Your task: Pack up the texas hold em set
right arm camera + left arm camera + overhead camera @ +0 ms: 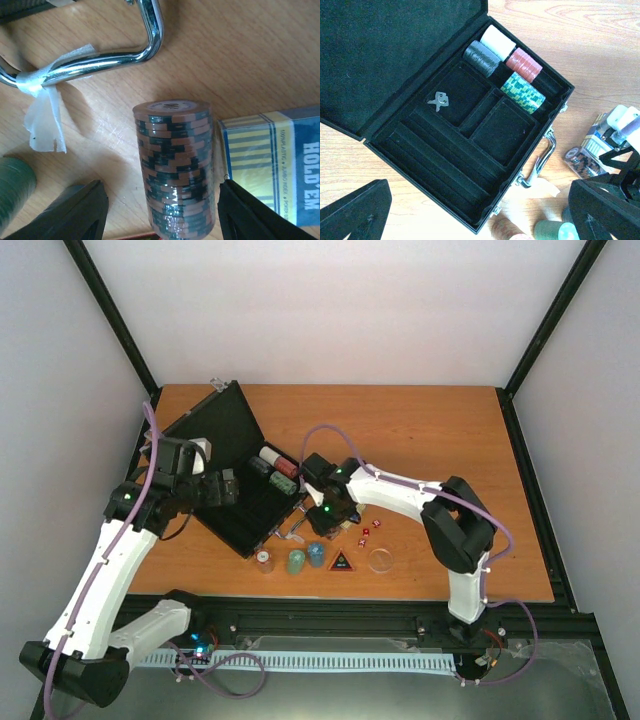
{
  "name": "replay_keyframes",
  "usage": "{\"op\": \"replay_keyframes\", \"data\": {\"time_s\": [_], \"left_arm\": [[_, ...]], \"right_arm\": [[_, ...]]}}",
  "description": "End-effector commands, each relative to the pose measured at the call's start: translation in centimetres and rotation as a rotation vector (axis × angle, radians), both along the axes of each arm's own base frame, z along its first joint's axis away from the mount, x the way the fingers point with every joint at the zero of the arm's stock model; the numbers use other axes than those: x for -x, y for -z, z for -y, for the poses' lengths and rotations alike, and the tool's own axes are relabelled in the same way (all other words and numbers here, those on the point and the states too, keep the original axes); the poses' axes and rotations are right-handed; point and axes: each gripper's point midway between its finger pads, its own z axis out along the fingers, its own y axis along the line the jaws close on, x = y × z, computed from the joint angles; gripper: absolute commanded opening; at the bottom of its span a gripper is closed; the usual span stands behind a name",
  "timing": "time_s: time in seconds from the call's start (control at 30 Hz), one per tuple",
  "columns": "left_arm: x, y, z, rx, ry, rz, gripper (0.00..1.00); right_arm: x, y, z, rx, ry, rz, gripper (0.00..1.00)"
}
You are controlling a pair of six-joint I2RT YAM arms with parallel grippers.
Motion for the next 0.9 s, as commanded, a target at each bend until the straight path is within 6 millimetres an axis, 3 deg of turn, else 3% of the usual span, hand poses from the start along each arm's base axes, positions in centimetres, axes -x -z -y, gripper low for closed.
{"op": "replay_keyframes", "data": {"time_s": [0.0,0.6,0.87], "left_arm": [[0.3,-0.8,-0.3,0.009,-0.032,0.01,1.0],[0.0,-0.7,-0.8,-0.028,-0.041,-0.004,1.0],[-0.1,-0.6,-0.6,-0.025,-0.036,-0.013,1.0]], "right_arm": [[0.1,0.5,-0.8,-0.004,-0.046,-0.008,0.61],[0.1,3.3,-1.7,0.031,-0.067,-0.041,0.55],[-0.6,2.3,-1.6,0.055,-0.071,-0.005,0.34]]}}
